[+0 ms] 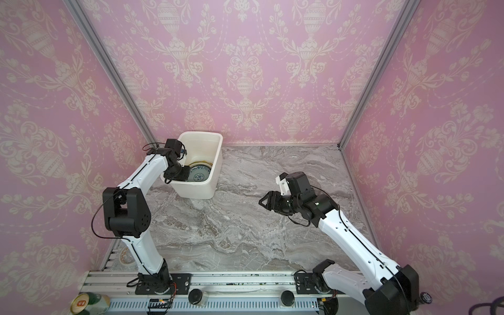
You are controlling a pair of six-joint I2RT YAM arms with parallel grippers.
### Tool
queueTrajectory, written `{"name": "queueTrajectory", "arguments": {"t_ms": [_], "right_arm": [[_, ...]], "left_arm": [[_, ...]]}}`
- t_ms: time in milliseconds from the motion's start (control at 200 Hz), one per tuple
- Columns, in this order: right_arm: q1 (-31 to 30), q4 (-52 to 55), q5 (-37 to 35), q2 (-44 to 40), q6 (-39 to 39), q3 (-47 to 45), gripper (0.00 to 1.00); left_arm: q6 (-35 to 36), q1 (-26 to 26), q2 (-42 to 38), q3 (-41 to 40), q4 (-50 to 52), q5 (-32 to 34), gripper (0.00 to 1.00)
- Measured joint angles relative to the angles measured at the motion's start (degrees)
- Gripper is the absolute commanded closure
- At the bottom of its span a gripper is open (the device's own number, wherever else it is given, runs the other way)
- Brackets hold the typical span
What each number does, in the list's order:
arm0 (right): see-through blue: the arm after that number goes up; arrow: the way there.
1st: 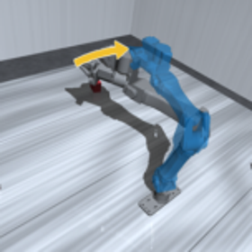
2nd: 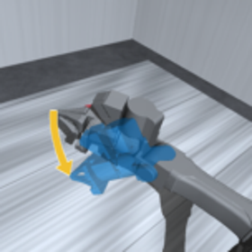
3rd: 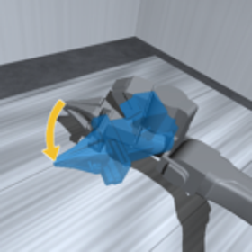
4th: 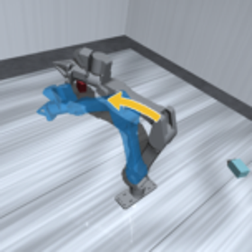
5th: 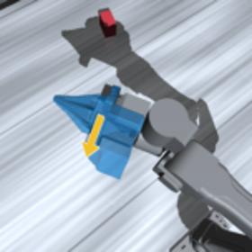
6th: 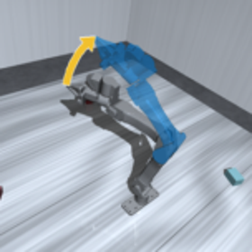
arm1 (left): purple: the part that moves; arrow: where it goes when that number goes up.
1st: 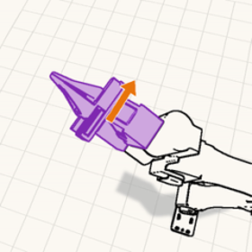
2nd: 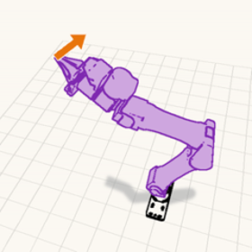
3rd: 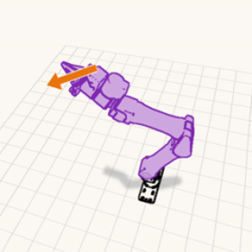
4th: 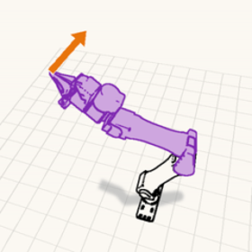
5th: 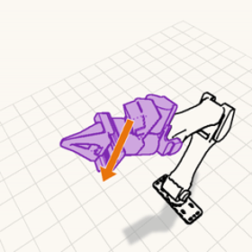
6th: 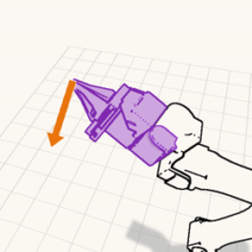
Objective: Place the plates into the plastic bin on the countertop
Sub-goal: Place the plate in the plastic bin.
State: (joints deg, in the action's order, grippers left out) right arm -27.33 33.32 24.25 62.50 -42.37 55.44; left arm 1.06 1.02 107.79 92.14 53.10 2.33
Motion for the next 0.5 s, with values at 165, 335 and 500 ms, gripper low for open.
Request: {"name": "queueTrajectory", "arguments": {"t_ms": [165, 335, 500], "right_arm": [[0.0, 0.0, 0.0, 0.0, 0.0, 0.2, 0.37], [0.0, 0.5, -0.2, 0.0, 0.4, 0.7, 0.36], [2.1, 3.8, -2.8, 0.0, 2.2, 3.5, 0.32]], "left_arm": [[0.0, -0.3, 0.0, -0.4, -0.8, 0.6, 0.74], [-0.4, -0.9, -0.5, -1.2, -2.3, 1.2, 0.58], [-2.4, -0.9, -5.0, -1.6, -4.3, 1.0, 0.44]]}}
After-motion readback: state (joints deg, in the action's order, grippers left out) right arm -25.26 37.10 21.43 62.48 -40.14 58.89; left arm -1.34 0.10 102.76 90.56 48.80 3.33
